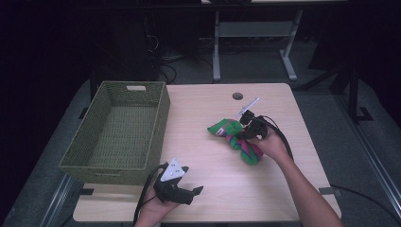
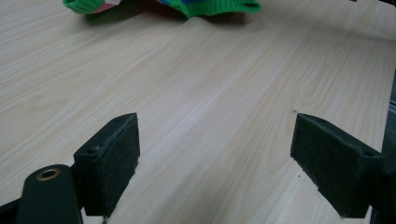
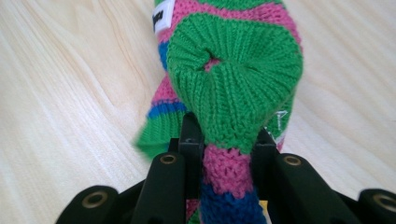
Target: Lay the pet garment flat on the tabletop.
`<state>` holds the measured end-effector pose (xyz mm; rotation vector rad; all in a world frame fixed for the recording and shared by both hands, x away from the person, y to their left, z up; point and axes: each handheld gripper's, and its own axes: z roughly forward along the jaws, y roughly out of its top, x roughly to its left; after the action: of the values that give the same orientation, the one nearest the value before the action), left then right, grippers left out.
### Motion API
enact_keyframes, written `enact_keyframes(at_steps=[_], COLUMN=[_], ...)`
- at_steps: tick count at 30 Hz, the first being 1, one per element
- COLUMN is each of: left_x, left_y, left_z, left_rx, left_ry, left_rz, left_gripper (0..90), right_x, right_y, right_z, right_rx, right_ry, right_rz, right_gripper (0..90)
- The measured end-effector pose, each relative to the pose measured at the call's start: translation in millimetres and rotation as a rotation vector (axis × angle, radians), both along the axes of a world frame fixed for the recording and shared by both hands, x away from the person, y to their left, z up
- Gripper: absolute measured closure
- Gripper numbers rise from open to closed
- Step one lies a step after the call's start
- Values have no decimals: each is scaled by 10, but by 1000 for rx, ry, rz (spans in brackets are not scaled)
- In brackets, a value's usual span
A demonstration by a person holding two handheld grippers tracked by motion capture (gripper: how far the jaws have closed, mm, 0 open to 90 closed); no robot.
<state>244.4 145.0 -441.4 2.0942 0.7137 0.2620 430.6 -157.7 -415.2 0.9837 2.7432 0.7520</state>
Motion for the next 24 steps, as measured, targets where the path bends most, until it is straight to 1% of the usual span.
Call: enact_keyframes(at_steps=[1, 2, 6, 8, 10, 11, 12, 14, 15, 16, 18, 20, 22, 23, 24], left_x=[0, 6, 10, 5, 4, 4, 7, 8, 8, 6, -1, -4, -10, -10, -16], left_y=[1, 11, -2, -10, -6, -6, 5, 13, 13, 12, 14, 19, 20, 20, 17], left_z=[-1, -1, -7, -6, -5, -5, -7, -1, -1, 1, 11, 18, 22, 22, 23], left_rx=[-10, -12, -9, -2, -5, -5, -5, 3, 3, -2, -12, -19, -24, -24, -31], left_ry=[-1, 4, 4, 1, 2, 2, 2, 0, 0, -9, -15, -20, -23, -23, -22], left_rz=[5, 5, -1, 0, 3, 3, 6, 4, 4, 7, 10, 6, 2, 2, 6], left_gripper=[154, 153, 154, 154, 153, 153, 153, 153, 154, 153, 154, 154, 154, 154, 154], right_x=[-12, -16, -40, -60, -84, -84, -110, -132, -132, -179, -228, -276, -334, -334, -384], right_y=[-48, -71, -151, -184, -214, -214, -242, -252, -252, -251, -235, -214, -195, -195, -190], right_z=[50, 71, 192, 277, 362, 362, 444, 508, 508, 563, 584, 601, 633, 633, 663], right_rx=[26, 40, 66, 75, 99, 99, 126, 136, 136, 154, 159, 152, 140, 140, 153], right_ry=[-6, -6, -9, -23, -30, -30, -46, -52, -52, -60, -60, -63, -76, -76, -82], right_rz=[-12, -13, -15, -16, -16, -16, -13, -9, -9, -9, 11, 26, 47, 47, 58], right_gripper=[732, 731, 731, 731, 731, 731, 731, 730, 730, 728, 729, 728, 728, 728, 728])
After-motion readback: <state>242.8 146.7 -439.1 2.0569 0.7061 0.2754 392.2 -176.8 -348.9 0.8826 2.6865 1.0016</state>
